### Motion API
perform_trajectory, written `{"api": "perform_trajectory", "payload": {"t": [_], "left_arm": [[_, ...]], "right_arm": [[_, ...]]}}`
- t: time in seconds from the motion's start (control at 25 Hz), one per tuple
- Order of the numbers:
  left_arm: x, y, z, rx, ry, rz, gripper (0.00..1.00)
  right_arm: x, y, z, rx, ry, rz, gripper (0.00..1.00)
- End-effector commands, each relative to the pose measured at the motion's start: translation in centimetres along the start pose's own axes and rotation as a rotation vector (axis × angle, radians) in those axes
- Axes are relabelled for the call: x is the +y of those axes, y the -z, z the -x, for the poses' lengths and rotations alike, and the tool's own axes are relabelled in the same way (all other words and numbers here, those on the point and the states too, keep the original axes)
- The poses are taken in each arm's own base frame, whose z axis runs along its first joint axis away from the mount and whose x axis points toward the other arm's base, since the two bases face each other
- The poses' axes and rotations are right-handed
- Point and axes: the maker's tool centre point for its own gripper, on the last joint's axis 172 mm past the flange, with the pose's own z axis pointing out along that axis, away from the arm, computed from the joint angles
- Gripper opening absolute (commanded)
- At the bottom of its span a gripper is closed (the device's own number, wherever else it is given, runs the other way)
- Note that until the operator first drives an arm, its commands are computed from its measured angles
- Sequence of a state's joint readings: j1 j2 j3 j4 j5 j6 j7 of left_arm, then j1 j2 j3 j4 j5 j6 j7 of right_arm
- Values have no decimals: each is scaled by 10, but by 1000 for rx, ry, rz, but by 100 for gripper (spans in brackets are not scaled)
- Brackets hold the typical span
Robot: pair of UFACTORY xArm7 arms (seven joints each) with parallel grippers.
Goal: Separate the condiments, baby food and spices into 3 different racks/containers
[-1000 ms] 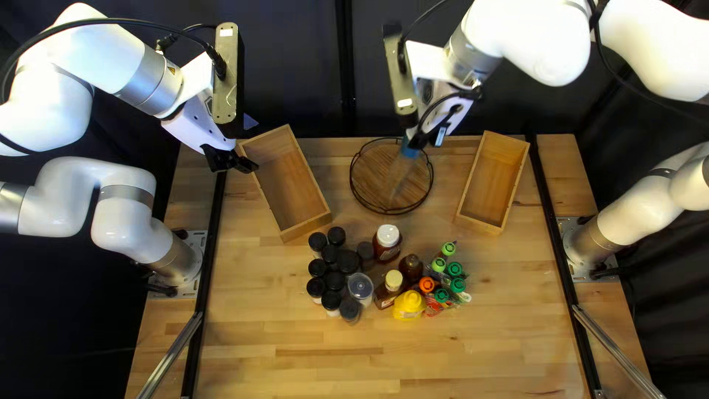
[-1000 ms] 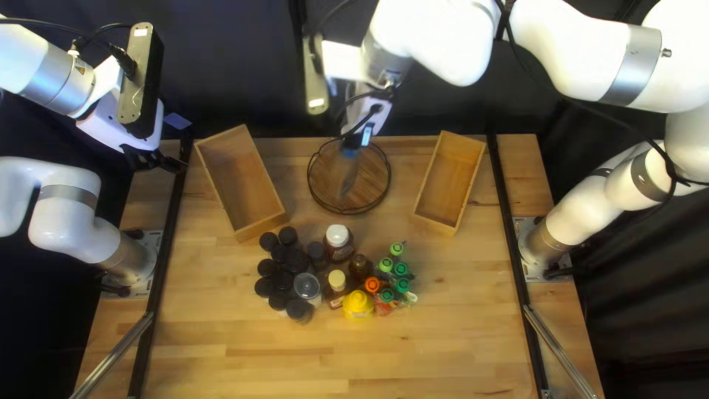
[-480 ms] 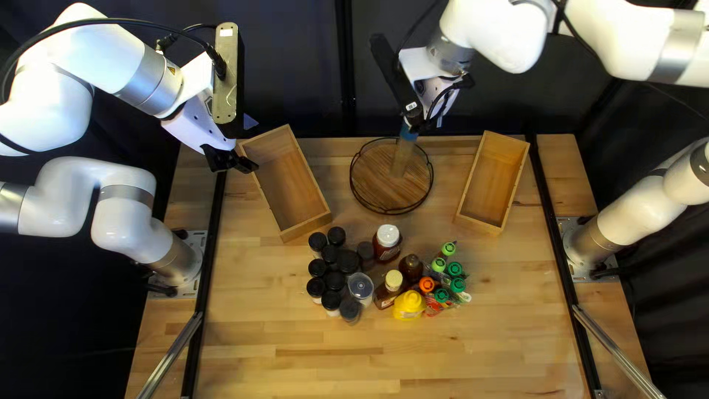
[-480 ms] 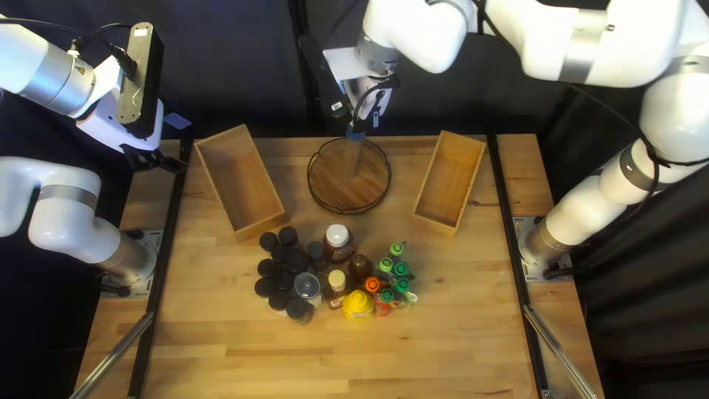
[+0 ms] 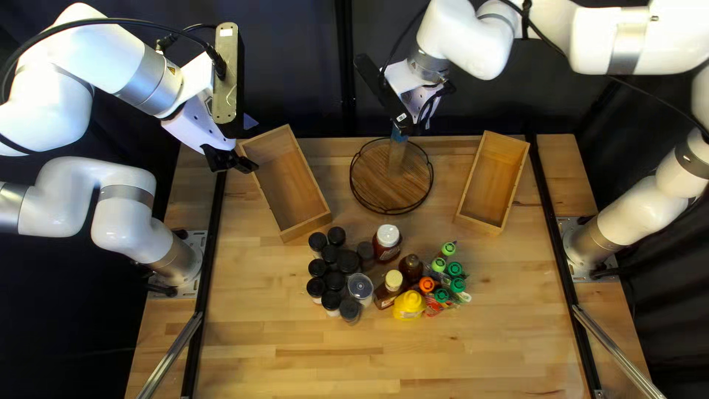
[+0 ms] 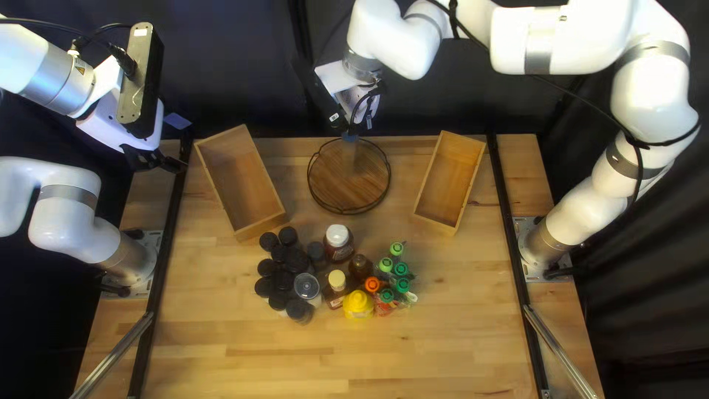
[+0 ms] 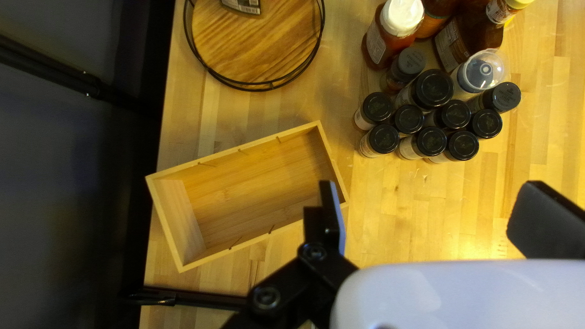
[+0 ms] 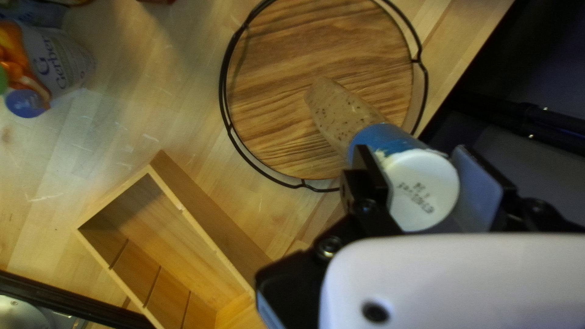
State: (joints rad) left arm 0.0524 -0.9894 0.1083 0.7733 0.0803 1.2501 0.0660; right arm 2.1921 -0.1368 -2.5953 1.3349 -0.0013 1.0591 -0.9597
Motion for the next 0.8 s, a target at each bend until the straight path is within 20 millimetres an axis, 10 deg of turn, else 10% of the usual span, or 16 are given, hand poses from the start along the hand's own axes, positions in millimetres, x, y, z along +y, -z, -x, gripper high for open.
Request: {"api": "perform_trajectory", "payload": {"t": [0.04,0.8], "left_arm": [[0,0,0,0,0,0,100],[0,0,0,0,0,0,100]], "right_arm": [[-1,-11,6,-4,-5,-12,0],[-1,-29,0,11,-35,-17,1]]}}
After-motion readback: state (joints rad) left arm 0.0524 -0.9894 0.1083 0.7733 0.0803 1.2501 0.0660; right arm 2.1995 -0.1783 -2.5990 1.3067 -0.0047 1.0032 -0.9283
